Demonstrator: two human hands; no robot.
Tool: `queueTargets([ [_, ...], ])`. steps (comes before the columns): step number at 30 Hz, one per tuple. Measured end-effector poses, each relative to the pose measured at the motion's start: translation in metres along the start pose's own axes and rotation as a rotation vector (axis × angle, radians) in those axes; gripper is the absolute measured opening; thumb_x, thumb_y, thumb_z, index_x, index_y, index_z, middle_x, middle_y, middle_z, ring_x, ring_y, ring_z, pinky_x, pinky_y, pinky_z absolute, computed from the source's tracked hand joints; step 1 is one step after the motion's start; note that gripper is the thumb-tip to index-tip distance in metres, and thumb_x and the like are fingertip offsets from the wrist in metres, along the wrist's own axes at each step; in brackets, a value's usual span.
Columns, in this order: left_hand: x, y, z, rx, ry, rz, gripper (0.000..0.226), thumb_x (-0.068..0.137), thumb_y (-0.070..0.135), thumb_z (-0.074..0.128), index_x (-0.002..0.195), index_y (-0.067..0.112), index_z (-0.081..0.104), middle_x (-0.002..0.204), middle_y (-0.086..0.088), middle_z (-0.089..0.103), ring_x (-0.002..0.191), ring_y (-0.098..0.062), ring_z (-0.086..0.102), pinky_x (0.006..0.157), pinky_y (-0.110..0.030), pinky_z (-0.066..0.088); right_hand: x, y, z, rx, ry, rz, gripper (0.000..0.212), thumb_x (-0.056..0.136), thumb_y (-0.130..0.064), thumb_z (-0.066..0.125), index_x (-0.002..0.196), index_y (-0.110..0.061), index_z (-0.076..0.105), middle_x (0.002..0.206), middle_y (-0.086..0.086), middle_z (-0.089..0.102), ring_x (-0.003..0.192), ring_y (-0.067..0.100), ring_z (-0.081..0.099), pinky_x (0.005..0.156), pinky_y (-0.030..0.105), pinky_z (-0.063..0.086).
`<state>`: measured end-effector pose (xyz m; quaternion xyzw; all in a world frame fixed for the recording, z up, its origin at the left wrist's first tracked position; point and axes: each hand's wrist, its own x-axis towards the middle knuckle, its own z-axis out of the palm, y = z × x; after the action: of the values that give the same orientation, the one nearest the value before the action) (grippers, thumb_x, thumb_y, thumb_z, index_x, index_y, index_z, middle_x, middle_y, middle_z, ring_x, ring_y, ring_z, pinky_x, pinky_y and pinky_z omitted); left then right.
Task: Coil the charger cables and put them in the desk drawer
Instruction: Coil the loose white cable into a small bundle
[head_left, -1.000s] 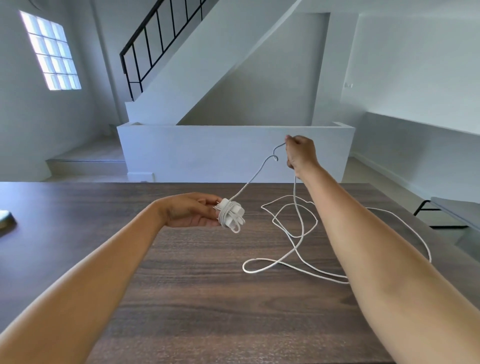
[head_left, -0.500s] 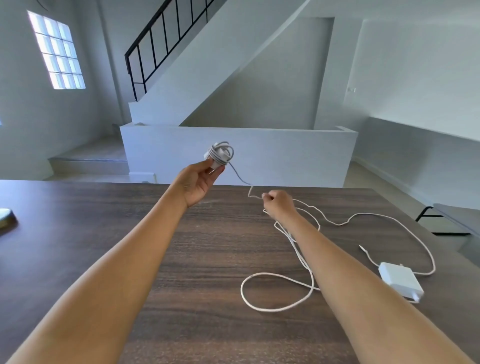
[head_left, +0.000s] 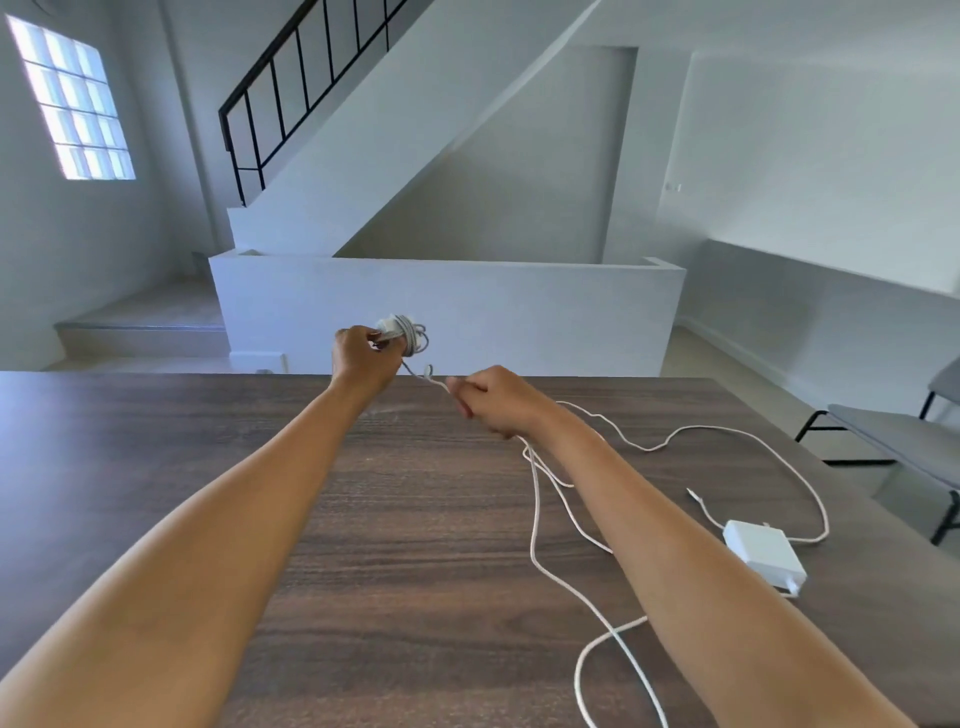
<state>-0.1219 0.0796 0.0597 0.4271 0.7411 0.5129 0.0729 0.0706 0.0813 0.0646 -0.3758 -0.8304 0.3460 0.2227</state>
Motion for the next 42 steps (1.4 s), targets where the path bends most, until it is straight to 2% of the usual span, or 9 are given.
queueTargets([
  [5,-0.006,0.001,0.002,0.188,-0.066,0.185,0.027,0.086,0.016,0.061,0.105,-0.003,0.060,0.124,-0.018,0.048,0.094,-0.031,0.060,0.076,-0.027,0.042,0.006,-0.012,-0.015,0.294,0.040,0.036,0.043,0.100,-0.036,0.044,0.062,-0.017,0.045,0.043,-0.008,0.024,0.032,0.007,0.021,0.036,0.014,0.021],
  [9,-0.009,-0.001,-0.002,0.245,-0.122,0.270,0.030,0.086,0.011,0.059,0.113,-0.001,0.057,0.124,-0.016,0.048,0.101,-0.031,0.058,0.084,-0.030,0.045,0.008,-0.020,-0.026,0.420,0.027,0.085,0.035,0.098,-0.031,0.051,0.066,-0.016,0.048,0.046,-0.007,0.025,0.032,0.006,0.020,0.034,0.013,0.020],
  [12,-0.006,-0.004,-0.008,0.289,-0.196,0.315,0.023,0.085,0.015,0.061,0.105,0.003,0.061,0.105,-0.012,0.062,0.096,-0.030,0.059,0.079,-0.033,0.046,0.014,-0.020,-0.036,0.463,0.035,0.098,0.027,0.095,-0.019,0.054,0.070,-0.011,0.055,0.040,-0.010,0.026,0.032,0.005,0.020,0.035,0.012,0.018],
  [15,-0.004,-0.006,-0.016,0.356,-0.338,0.395,0.017,0.084,0.017,0.064,0.090,0.001,0.065,0.085,-0.013,0.067,0.080,-0.029,0.060,0.071,-0.036,0.047,0.022,-0.019,-0.050,0.259,0.136,0.044,0.018,0.091,-0.012,0.060,0.076,-0.005,0.067,0.042,-0.008,0.030,0.037,0.009,0.023,0.038,0.015,0.019],
  [18,-0.007,-0.005,-0.030,0.339,-0.543,0.420,0.020,0.084,0.019,0.068,0.097,0.004,0.069,0.089,-0.016,0.069,0.076,-0.023,0.058,0.072,-0.032,0.045,0.028,-0.017,-0.062,-0.147,0.245,-0.080,0.016,0.088,-0.017,0.066,0.084,-0.004,0.074,0.053,-0.007,0.049,0.048,0.006,0.039,0.045,0.016,0.030],
  [22,-0.018,0.003,-0.050,0.054,-0.896,0.216,0.034,0.080,0.015,0.073,0.113,0.014,0.068,0.104,-0.004,0.071,0.093,-0.012,0.065,0.084,-0.025,0.052,0.033,-0.009,-0.067,-0.290,0.296,-0.160,0.020,0.081,-0.025,0.074,0.084,-0.005,0.073,0.076,0.001,0.067,0.073,0.011,0.057,0.071,0.025,0.046],
  [27,-0.021,0.000,-0.066,-0.407,-1.225,-0.132,0.068,0.054,0.026,0.090,0.114,0.004,0.067,0.113,-0.008,0.070,0.103,-0.016,0.067,0.083,-0.021,0.055,0.031,0.003,-0.065,-0.231,0.308,-0.163,0.030,0.074,-0.038,0.079,0.084,-0.011,0.072,0.061,-0.018,0.046,0.058,-0.003,0.041,0.058,0.016,0.034],
  [37,-0.029,0.009,-0.052,-1.158,-0.923,-0.267,0.062,0.035,0.009,0.096,0.092,-0.005,0.074,0.097,-0.020,0.071,0.086,-0.024,0.073,0.066,-0.022,0.059,0.018,0.032,-0.017,-0.160,0.212,-0.040,0.054,0.089,-0.057,0.051,0.079,-0.009,0.075,0.048,-0.011,0.047,0.047,0.008,0.043,0.058,0.026,0.037],
  [42,-0.030,0.029,-0.037,-1.331,-0.553,-0.375,0.015,0.085,-0.001,0.060,0.098,-0.008,0.062,0.091,-0.019,0.068,0.076,-0.023,0.073,0.070,-0.025,0.060,0.010,0.032,0.009,-0.155,0.143,-0.017,0.064,0.096,-0.057,0.035,0.066,-0.011,0.068,0.044,-0.007,0.045,0.044,0.009,0.046,0.060,0.025,0.041],
])
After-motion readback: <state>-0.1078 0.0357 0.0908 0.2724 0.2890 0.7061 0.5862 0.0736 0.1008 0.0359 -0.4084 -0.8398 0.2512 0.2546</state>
